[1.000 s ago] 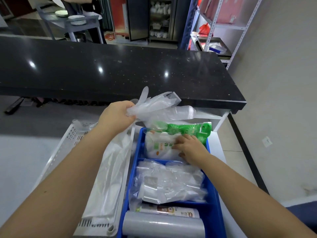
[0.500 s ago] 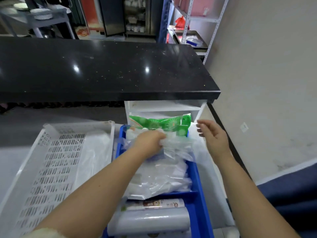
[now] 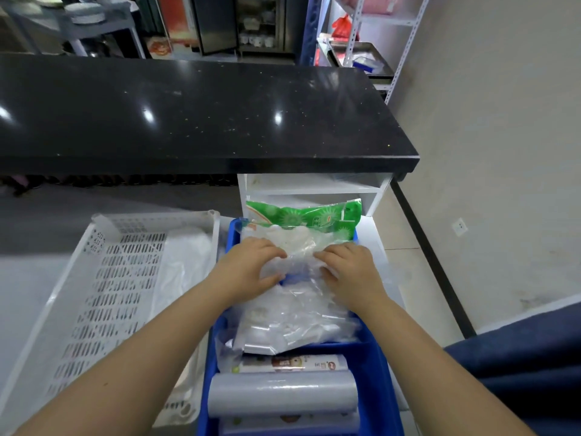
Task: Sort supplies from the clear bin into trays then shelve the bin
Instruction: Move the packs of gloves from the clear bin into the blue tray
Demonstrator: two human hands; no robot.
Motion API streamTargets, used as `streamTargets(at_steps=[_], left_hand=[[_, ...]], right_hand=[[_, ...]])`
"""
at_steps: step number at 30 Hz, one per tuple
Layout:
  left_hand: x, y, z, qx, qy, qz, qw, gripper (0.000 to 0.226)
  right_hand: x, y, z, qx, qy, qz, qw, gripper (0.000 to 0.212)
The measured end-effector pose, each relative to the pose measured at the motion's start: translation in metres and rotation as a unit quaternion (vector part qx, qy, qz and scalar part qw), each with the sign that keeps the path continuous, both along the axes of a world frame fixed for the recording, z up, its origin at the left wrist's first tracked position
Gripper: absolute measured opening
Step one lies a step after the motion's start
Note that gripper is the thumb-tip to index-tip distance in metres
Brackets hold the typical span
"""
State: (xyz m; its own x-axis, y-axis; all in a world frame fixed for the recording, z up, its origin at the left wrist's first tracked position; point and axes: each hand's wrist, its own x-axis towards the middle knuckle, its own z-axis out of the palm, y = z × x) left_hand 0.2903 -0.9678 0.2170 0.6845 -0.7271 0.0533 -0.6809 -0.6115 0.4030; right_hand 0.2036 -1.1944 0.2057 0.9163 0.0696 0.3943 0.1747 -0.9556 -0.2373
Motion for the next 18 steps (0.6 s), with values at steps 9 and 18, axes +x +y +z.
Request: streamTargets(at_steps=[9,18], left_hand=[[0.0,-0.026,-0.02,0.137,0.078,0.005,0.987,0.04],[-0.004,-0.02,-0.012,0.158,0.004,0.019,0.987,0.038]], right_hand=[[0.022,0.013,-0.005,-0.027,0.33,-0.024,0.943,0.045],[0.019,0.002,0.012,0.022,0.382,-0.015,0.924,0.05]])
